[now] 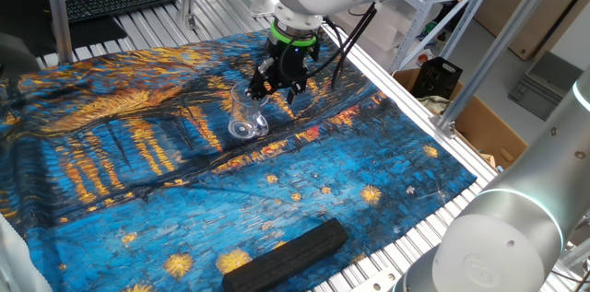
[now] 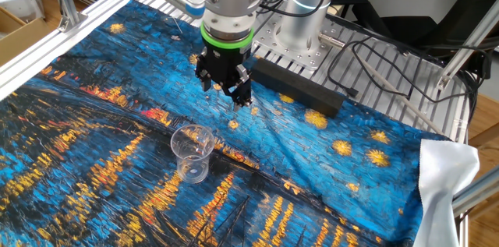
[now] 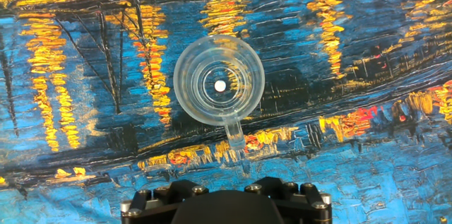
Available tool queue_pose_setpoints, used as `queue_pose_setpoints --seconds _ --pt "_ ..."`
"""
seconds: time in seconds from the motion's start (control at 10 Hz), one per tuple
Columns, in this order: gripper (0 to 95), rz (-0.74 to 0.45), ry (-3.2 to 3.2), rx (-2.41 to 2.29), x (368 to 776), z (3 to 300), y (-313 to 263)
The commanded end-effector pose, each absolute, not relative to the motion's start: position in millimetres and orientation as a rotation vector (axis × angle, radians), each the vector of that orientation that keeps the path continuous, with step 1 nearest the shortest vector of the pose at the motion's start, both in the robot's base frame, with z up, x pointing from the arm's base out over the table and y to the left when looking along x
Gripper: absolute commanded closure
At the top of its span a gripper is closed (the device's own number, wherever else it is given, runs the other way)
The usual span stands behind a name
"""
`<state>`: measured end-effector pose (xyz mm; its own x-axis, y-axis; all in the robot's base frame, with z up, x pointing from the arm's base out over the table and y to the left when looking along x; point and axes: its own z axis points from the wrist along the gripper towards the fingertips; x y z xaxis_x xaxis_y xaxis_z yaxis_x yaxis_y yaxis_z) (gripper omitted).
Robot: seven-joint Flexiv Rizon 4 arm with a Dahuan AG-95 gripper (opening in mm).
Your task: Pick up the cup
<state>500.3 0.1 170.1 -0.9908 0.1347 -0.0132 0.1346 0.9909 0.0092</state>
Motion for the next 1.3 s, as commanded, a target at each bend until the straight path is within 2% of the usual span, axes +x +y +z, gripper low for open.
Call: queue_pose_setpoints --seconds 0.1,0.5,1.3 --pt "19.0 0.013 3.119 0.22 500 170 0" --pt "19.0 0.015 3.125 0.222 501 170 0" --pt "19.0 0.028 3.144 0.165 530 165 -11"
